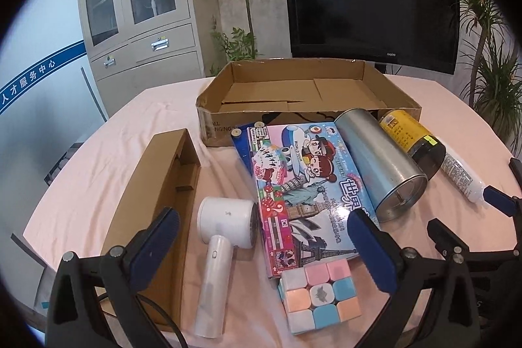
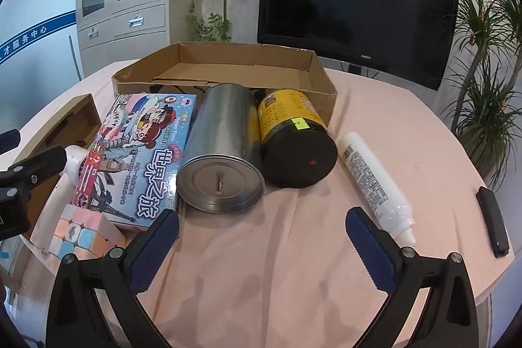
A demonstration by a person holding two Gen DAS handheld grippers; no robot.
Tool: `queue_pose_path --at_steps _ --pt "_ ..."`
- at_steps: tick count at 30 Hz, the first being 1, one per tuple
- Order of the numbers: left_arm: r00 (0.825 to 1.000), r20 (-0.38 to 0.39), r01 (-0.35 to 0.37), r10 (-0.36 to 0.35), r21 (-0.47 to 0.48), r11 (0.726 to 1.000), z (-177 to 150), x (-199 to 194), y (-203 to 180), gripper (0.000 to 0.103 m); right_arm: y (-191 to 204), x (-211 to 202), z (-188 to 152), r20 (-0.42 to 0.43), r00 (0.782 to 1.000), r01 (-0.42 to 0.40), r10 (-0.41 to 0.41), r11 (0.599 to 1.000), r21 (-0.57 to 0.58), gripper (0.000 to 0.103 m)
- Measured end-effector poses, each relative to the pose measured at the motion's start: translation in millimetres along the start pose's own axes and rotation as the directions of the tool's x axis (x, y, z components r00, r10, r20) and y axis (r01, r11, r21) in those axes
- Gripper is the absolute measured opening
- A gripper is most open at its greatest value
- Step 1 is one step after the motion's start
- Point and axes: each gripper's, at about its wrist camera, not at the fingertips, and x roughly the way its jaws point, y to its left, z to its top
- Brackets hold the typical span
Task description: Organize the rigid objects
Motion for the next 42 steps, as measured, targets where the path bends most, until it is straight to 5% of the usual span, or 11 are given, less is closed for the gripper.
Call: queue_pose_path --at_steps 22,28,29,31,33,34,37,42 --pt "0.999 0.03 -0.042 0.042 0.005 0.999 5 -11 25 0.102 19 -16 4 0.017 1.0 -0.022 0.023 0.998 -0.051 0.103" --pt "0.984 -0.029 -0.173 0.175 0.042 0.984 2 -5 79 0.1 35 -14 6 -0.009 0.993 -0.121 0.121 0.99 -0.069 0.103" --pt "0.98 -0.055 -0.19 0.193 0.05 0.981 -3 0 88 0.098 39 -13 5 -0.017 0.99 -0.143 0.142 0.987 -0.07 0.103" --pt "0.969 -0.13 -0.202 0.21 0.071 0.977 -16 14 102 0.065 51 -11 7 -0.028 0.98 -0.198 0.197 0.977 -0.077 0.103" --pt "0.966 -0.195 -0.156 0.167 0.073 0.985 -26 25 109 0.046 66 -14 8 -0.03 0.971 -0.241 0.239 0.964 -0.108 0.102" --pt "0.967 -0.168 -0.177 0.191 0.092 0.98 -28 23 108 0.038 73 -15 8 -0.03 0.965 -0.26 0.259 0.958 -0.123 0.101" --pt "0.969 -0.155 -0.183 0.194 0.083 0.98 -26 18 118 0.022 92 -19 11 -0.046 0.937 -0.349 0.346 0.927 -0.14 0.101" --pt "0.968 -0.208 -0.157 0.143 -0.05 0.986 -27 16 169 0.014 127 -28 27 -0.065 0.868 -0.496 0.492 0.859 -0.126 0.098"
